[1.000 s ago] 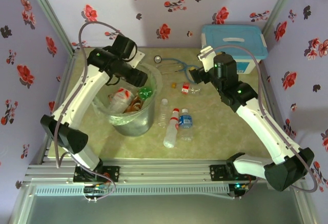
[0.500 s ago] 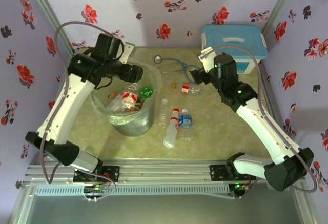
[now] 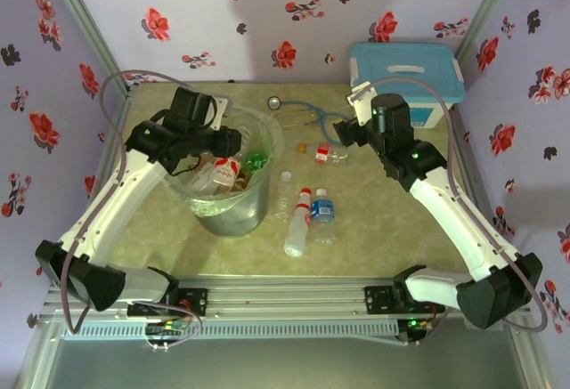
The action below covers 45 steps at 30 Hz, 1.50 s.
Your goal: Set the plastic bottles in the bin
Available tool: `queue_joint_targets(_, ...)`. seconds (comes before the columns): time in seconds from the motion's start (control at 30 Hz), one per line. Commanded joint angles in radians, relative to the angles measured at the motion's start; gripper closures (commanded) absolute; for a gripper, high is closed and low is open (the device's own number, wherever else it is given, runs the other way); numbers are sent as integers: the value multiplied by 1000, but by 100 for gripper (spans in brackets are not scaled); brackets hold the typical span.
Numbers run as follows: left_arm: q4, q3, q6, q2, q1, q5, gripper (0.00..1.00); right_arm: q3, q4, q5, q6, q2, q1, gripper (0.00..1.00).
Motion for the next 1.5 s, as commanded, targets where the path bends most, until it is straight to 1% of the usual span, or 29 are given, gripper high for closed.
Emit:
queue_joint_targets(0.0, 33, -42, -41, 4, 7, 15, 63, 18, -44, 5, 30, 17, -24, 1)
queue_joint_targets(0.1, 45, -39, -43, 8, 6, 26, 63, -2, -55, -40, -18, 26, -55, 1)
queue_joint_targets(0.17, 37, -20, -34, 2, 11, 27, 62, -11, -79, -126, -71, 40, -91, 1)
queue_joint_targets(0.23, 29, 5, -31, -6, 18, 26, 57, 1, -128, -187, -134, 67, -115, 1)
queue_joint_targets(0.4, -4, 58, -21, -10, 22, 29, 45, 55, -271, -340, -352, 177, -169, 1)
queue_joint_targets(0.53, -9, 66, -18, -23, 24, 27, 36, 95, -366, -379, -540, 280, -179, 1)
queue_joint_targets(0.6, -2, 68, -22, -38, 25, 28, 30, 125, -389, -371, -594, 342, -182, 1)
queue_joint_targets(0.67, 10, 72, -32, -52, 33, 28, 26, 160, -389, -354, -618, 403, -181, 1)
queue_joint_targets(0.77, 36, 66, -59, -76, 40, 28, 20, 189, -352, -373, -644, 473, -180, 1)
queue_joint_targets(0.9, 59, 58, -85, -88, 47, 26, 15, 217, -316, -402, -674, 544, -174, 1)
queue_joint_targets(1.0, 75, 51, -96, -95, 52, 26, 12, 227, -281, -396, -687, 593, -172, 1)
queue_joint_targets(1.1, 83, 51, -101, -100, 54, 26, 10, 236, -248, -390, -689, 636, -173, 1)
queue_joint_targets(1.2, 91, 48, -107, -107, 60, 27, 8, 269, -264, -410, -689, 683, -169, 1)
queue_joint_targets(1.47, 124, 76, -119, -91, 74, 27, 7, 288, -277, -421, -691, 762, -156, 1)
